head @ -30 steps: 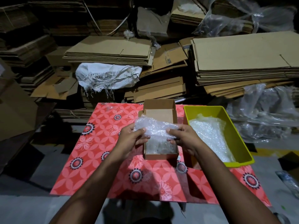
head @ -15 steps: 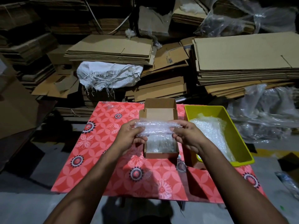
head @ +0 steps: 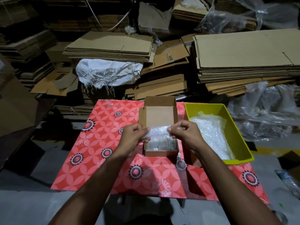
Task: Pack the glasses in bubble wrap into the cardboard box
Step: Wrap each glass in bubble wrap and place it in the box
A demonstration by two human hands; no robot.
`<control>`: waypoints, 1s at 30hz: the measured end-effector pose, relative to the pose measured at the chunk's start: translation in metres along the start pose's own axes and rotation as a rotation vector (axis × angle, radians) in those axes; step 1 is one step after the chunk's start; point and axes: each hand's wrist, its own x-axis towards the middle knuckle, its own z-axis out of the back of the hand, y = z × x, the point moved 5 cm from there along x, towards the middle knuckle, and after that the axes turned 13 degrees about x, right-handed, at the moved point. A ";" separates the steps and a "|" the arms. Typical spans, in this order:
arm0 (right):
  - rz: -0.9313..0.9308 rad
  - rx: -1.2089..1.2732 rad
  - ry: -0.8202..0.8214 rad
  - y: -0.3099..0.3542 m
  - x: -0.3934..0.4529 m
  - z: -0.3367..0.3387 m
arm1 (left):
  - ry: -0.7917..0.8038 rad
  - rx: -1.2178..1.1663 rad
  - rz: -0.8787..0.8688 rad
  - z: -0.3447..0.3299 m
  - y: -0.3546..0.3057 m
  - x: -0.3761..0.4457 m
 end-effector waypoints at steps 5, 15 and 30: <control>0.028 -0.103 0.020 0.000 0.005 0.008 | 0.139 0.249 -0.041 0.007 0.004 0.004; 0.042 -0.167 0.120 0.006 0.015 -0.005 | 0.222 0.420 -0.059 -0.026 -0.006 0.009; 0.023 -0.595 0.110 -0.031 -0.012 -0.008 | 0.124 0.085 0.134 -0.038 0.026 -0.005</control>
